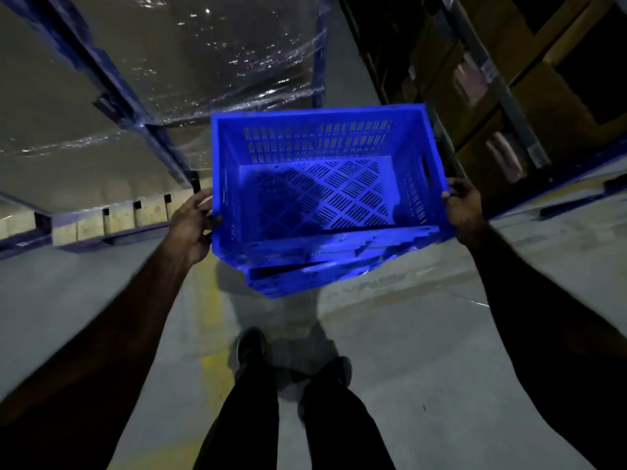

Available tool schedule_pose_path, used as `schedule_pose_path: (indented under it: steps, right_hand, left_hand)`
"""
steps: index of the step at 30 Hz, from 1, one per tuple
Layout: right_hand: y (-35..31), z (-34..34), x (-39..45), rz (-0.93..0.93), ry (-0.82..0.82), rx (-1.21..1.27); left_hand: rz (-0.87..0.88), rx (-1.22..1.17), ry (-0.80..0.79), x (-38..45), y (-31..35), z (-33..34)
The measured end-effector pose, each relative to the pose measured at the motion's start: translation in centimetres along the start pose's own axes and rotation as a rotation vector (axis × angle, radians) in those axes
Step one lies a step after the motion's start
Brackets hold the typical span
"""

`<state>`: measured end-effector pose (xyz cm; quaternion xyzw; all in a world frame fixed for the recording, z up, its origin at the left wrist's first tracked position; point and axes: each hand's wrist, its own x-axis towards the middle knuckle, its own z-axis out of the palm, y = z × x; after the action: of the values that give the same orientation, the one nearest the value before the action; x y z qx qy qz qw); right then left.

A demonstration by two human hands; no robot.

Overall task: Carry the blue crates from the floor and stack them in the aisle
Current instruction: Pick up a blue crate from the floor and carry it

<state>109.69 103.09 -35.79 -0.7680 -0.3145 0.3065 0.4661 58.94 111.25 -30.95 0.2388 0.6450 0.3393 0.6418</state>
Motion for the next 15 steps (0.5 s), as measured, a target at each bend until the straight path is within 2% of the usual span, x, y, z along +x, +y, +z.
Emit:
schedule_pose_path:
  steps: [5, 9, 12, 15]
  right_hand:
    - [0.6, -0.3, 0.8, -0.060, -0.028, 0.000]
    - [-1.3, -0.5, -2.3, 0.070, -0.043, -0.140]
    - [-0.2, -0.1, -5.1, 0.069, 0.070, -0.035]
    - [1.2, 0.3, -9.1, 0.072, 0.083, 0.103]
  left_hand:
    - [0.055, 0.040, 0.017, 0.0, 0.0, 0.0]
    - [0.200, 0.071, 0.031, -1.8, -1.9, 0.0]
    - [0.293, 0.047, 0.076, -3.4, -4.6, 0.1]
    - [0.368, 0.161, 0.009, -5.9, -8.0, -0.1]
